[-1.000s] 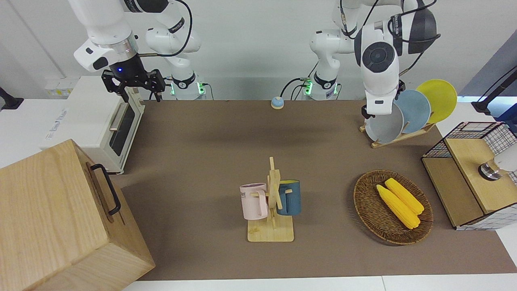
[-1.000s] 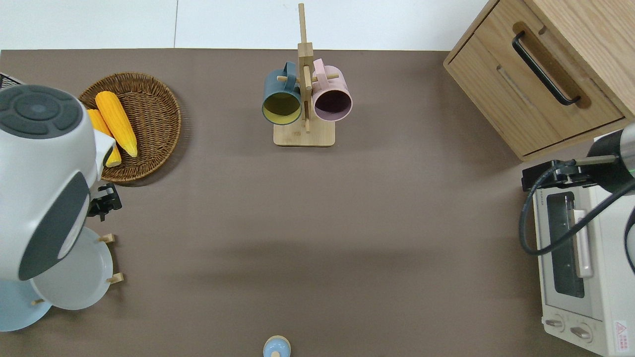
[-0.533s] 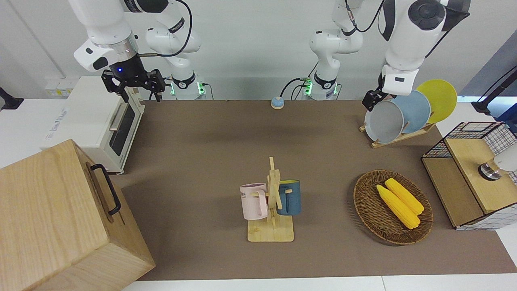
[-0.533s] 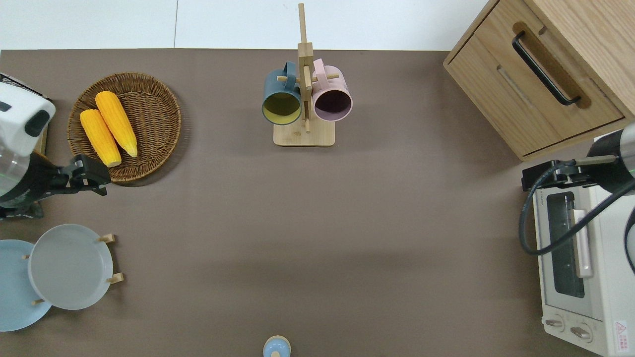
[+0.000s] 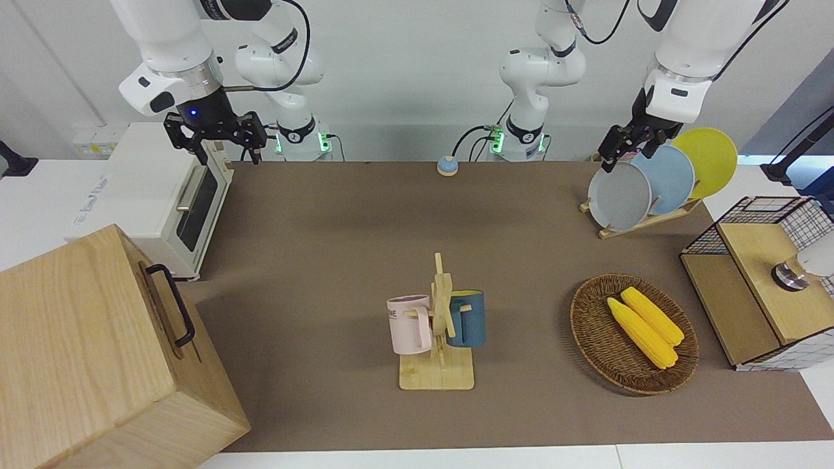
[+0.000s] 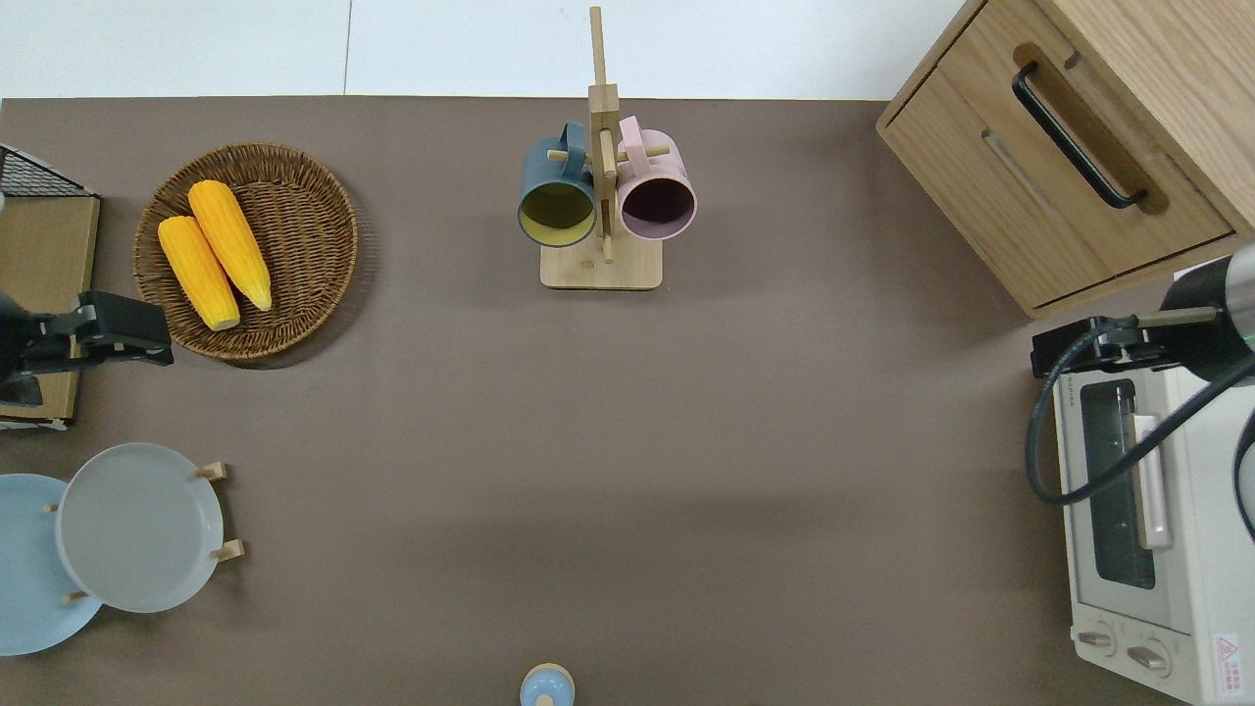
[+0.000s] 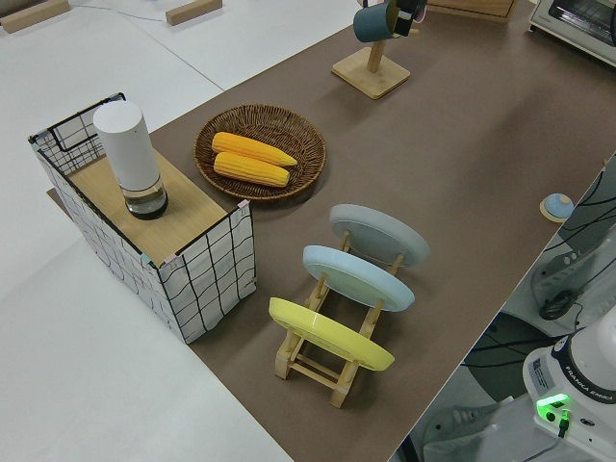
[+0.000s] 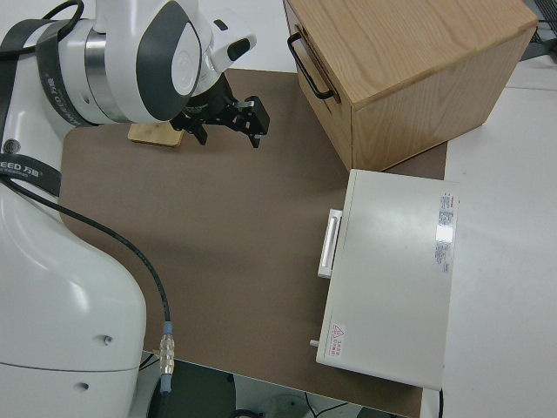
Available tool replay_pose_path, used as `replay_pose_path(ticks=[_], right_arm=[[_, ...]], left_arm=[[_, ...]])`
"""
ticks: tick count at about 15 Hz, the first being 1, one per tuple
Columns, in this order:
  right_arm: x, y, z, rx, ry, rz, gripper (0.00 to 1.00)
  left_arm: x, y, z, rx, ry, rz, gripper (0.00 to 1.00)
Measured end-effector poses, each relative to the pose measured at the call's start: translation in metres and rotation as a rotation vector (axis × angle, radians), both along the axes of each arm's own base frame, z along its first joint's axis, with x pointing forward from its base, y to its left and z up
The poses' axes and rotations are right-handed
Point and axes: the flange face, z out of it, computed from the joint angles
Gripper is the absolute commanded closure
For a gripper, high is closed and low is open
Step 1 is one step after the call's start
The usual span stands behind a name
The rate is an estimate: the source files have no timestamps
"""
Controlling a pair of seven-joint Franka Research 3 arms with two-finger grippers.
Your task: Pick gray plate from table and place it on lower plate rack with left arm
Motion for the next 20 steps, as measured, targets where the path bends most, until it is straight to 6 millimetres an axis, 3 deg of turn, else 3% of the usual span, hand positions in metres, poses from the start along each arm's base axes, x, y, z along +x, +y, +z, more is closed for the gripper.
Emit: replay_pose_path(ticks=[4,10,20], right_arm=[[0.000,0.000,0.000,0.000,0.000,0.000,0.017],[0.000,0.000,0.000,0.000,0.000,0.000,0.017],[0.000,0.000,0.000,0.000,0.000,0.000,0.017]], left_arm=[[-0.003,0.004,-0.012,0.002,0.020,0.001,0.00],[0.001,0.002,-0.054,0.000,0.032,-0.022,0.00],[0.001,-0.009,-0.058,-0.004,0.032,-0.058,0.00]])
